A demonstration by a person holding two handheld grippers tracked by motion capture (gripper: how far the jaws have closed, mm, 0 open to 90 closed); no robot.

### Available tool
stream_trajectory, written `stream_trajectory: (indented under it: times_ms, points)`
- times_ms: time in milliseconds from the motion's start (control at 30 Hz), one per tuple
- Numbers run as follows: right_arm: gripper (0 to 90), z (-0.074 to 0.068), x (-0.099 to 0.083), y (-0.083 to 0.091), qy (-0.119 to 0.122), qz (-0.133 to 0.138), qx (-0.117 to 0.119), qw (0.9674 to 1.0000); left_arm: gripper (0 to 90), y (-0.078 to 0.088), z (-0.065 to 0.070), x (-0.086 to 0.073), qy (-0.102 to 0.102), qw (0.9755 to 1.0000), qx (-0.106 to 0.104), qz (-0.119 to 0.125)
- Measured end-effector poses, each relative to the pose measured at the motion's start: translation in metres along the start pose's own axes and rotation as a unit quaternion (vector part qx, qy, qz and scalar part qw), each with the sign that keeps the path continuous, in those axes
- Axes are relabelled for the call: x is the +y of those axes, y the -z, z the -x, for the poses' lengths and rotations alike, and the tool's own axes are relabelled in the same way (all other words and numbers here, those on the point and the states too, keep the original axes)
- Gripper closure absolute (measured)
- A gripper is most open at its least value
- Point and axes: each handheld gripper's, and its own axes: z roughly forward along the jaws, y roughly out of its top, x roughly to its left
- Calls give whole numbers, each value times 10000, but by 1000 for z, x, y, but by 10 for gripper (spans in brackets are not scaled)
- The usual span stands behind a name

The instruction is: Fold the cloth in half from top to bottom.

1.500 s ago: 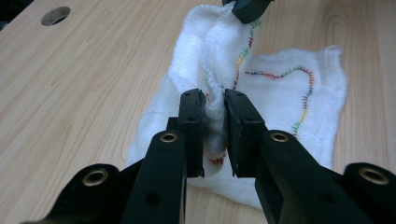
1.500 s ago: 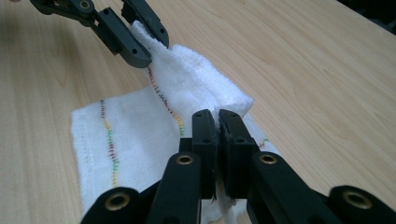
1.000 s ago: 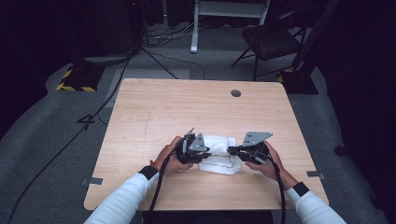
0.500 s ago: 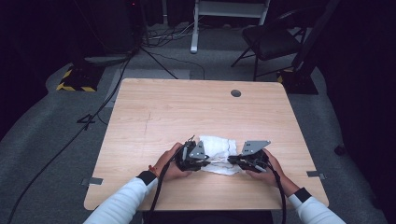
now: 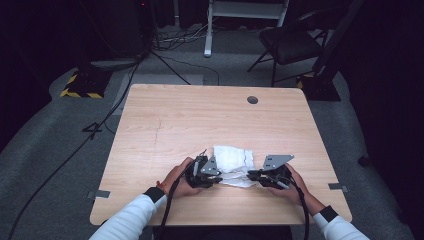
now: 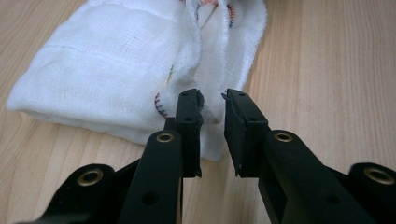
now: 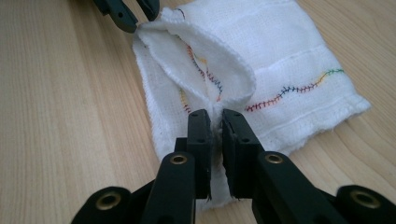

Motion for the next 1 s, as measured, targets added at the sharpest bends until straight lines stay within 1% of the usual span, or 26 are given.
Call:
stream_trajectory:
  times_ms: [33,133,200,267,367,433,500,533,567,600,700,767,800,833,900,1000]
  points:
    - [823,0,-1,1,-14,-14,4,10000,755,1,1,-1,32,10000,-4,-13]
    - [821,-2,-7,4,-43,-56,18,10000,754,3,2,-4,27,10000,-5,-9]
    - [814,-4,-10,6,-53,-96,15,9999,753,6,3,-6,75,10000,6,-16]
    - [805,-4,-12,8,-76,-98,9,9999,748,9,4,-9,67,10000,9,-14]
    - [784,-5,-18,14,-152,-80,-23,9998,714,15,5,-11,111,9998,134,42]
    - [745,-4,-19,17,-191,-63,-82,9998,659,18,2,-11,202,9993,280,107]
    - [692,-1,-19,20,-253,-35,-227,9994,606,20,-2,-10,377,9985,377,151]
    - [662,1,-17,22,-289,-6,-319,9991,571,19,-5,-9,408,9980,461,160]
    - [630,4,-15,23,-348,51,-388,9986,516,18,-7,-8,482,9972,555,165]
    - [601,7,-13,24,-401,102,-436,9982,471,17,-10,-6,603,9963,597,157]
    - [511,16,-6,24,-494,133,-646,9966,348,14,-21,0,838,9934,763,200]
    - [471,22,0,20,-540,122,-684,9961,290,10,-30,7,953,9915,845,259]
    - [437,25,4,16,-541,99,-764,9956,265,8,-32,10,993,9908,874,294]
    - [415,28,7,12,-542,76,-761,9956,248,6,-34,12,1010,9903,900,314]
    - [380,31,12,5,-593,14,-728,9956,224,1,-40,19,999,9906,884,316]
    - [363,34,18,-8,-560,-73,-767,9955,213,-10,-43,24,946,9903,984,248]
